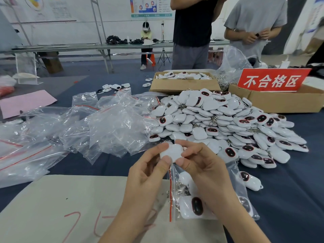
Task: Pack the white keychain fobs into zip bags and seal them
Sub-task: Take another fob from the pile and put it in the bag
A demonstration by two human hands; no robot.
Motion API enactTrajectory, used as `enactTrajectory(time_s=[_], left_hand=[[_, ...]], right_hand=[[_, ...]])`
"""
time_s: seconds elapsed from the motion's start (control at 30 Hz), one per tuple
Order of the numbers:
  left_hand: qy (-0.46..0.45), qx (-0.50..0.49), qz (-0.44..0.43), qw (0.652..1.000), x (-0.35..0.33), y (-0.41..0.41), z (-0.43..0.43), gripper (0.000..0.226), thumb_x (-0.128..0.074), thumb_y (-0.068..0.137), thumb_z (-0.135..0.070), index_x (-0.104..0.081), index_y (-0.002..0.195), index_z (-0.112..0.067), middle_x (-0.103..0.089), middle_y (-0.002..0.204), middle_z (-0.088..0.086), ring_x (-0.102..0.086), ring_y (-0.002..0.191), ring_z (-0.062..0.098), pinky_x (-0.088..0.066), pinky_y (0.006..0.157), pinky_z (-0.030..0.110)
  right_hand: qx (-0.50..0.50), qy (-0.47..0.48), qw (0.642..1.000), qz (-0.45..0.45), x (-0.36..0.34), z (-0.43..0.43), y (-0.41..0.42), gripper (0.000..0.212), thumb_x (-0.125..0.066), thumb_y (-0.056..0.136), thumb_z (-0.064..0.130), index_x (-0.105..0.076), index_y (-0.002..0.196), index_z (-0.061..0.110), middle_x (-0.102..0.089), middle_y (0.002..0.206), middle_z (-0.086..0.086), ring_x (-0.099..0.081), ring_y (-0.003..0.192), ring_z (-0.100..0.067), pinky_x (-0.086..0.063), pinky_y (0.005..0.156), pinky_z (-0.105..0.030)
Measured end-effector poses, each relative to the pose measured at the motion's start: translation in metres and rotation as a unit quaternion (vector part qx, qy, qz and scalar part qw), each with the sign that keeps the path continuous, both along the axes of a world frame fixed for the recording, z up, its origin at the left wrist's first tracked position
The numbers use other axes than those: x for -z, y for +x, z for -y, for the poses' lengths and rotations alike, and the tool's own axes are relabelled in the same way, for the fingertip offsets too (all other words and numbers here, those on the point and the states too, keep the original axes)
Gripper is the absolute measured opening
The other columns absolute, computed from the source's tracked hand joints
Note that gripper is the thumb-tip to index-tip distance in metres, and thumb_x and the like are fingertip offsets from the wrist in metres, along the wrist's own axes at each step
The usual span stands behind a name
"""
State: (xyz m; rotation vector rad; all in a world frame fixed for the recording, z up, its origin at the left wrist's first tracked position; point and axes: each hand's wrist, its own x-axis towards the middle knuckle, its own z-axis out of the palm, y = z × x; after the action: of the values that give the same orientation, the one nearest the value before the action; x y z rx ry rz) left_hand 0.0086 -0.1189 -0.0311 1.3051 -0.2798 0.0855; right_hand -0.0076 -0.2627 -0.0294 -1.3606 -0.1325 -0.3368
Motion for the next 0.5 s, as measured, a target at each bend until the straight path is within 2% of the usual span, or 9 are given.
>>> enactTrajectory(time_s=[0.07,0.13,0.23,0.4,0.5], left_hand=[[-0.007,-0.009,-0.024,1.000,0.004,0.006,-0.002,0.034,-0.069,0.080,-0.025,-0.074,0.114,-0.021,-0.078,0.105,0.001,-0.074,0.101,0.015,-0.055,0.084,0.018],[-0.027,-0.011,-0.046,0.998,0.006,0.010,-0.005,0.032,-0.069,0.080,-0.024,-0.077,0.111,-0.024,-0.078,0.107,0.005,-0.075,0.098,0.019,-0.057,0.083,0.021],[-0.061,-0.001,-0.079,0.995,0.007,0.014,-0.007,0.031,-0.070,0.077,-0.022,-0.079,0.106,-0.026,-0.077,0.109,0.009,-0.075,0.096,0.021,-0.057,0.081,0.022],[-0.098,0.013,-0.096,0.990,0.007,0.015,-0.007,0.028,-0.068,0.077,-0.017,-0.081,0.101,-0.025,-0.077,0.109,0.008,-0.075,0.099,0.019,-0.057,0.081,0.022],[-0.106,0.009,-0.096,0.990,0.006,0.015,-0.007,0.027,-0.068,0.076,-0.017,-0.081,0.099,-0.024,-0.078,0.104,0.008,-0.076,0.095,0.019,-0.058,0.081,0.023]], right_hand=[[-0.026,-0.024,0.999,-0.008,-0.001,0.000,-0.002,0.027,-0.071,0.084,-0.006,-0.068,0.095,0.019,-0.075,0.111,0.003,-0.073,0.100,-0.018,-0.056,0.084,-0.023],[-0.035,-0.054,0.998,-0.013,-0.002,-0.001,-0.003,0.040,-0.071,0.085,-0.004,-0.067,0.111,0.026,-0.074,0.113,0.001,-0.072,0.099,-0.018,-0.056,0.087,-0.026],[-0.026,-0.060,0.998,-0.011,-0.004,-0.002,-0.003,0.054,-0.074,0.081,-0.003,-0.061,0.124,0.026,-0.072,0.115,0.010,-0.071,0.089,-0.008,-0.055,0.081,-0.019],[-0.024,-0.051,0.998,-0.004,-0.007,-0.004,-0.004,0.052,-0.076,0.075,0.010,-0.063,0.123,0.024,-0.074,0.113,0.007,-0.073,0.088,-0.010,-0.056,0.079,-0.020],[-0.012,-0.061,0.998,-0.024,-0.009,-0.006,-0.005,0.038,-0.076,0.073,0.023,-0.072,0.109,0.035,-0.078,0.093,0.004,-0.074,0.082,-0.009,-0.054,0.075,-0.016]])
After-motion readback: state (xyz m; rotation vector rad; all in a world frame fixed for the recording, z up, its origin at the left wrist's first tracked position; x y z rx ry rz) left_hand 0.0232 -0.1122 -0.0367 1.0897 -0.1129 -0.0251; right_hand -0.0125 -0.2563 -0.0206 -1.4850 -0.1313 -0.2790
